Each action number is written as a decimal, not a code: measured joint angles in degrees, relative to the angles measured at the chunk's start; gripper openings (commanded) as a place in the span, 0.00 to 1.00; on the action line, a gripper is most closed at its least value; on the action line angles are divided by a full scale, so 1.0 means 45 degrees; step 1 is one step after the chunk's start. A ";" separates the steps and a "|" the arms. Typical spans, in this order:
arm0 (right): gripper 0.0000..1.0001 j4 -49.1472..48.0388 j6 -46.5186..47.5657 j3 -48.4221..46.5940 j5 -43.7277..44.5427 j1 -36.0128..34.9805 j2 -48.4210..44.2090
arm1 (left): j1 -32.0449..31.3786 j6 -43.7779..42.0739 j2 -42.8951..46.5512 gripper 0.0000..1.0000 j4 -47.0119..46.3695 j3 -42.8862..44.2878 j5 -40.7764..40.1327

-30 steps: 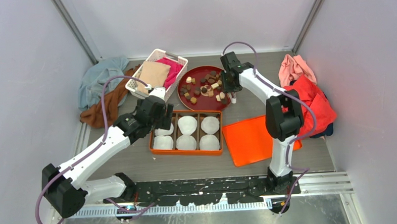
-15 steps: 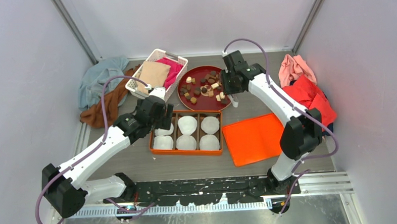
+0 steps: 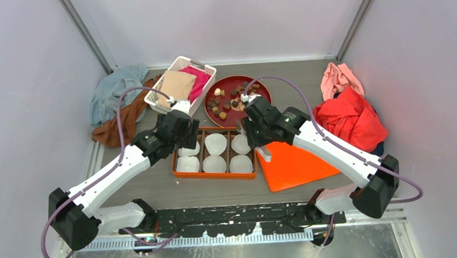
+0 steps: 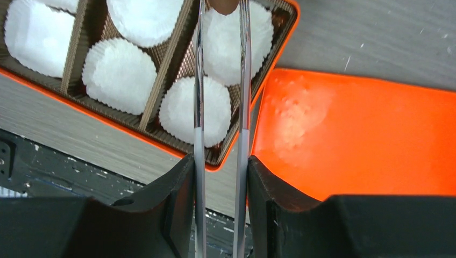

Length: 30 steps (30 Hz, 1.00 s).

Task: Pack the chocolate

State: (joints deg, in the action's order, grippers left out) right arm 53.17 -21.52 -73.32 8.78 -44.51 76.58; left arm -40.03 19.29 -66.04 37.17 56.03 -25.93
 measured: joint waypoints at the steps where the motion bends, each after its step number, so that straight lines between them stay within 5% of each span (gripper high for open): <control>1: 0.01 0.0092 -0.0131 0.0112 0.0053 -0.0131 -0.0078 | 0.0000 0.0000 0.0000 0.89 -0.0005 0.0000 0.0000; 18: 0.07 -0.0573 -0.0996 0.1894 0.0185 -0.0442 0.0962 | 0.0000 0.0233 0.0039 0.89 0.0015 -0.0005 0.0029; 30: 0.29 -0.1175 -0.1093 0.2001 -0.0102 -0.0695 0.1569 | 0.0000 0.0311 0.0151 0.89 0.0097 -0.0005 0.0058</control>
State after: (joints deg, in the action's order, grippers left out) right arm 47.88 -26.44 -64.31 8.32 -47.64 83.64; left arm -40.03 20.69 -65.36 37.60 56.01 -25.67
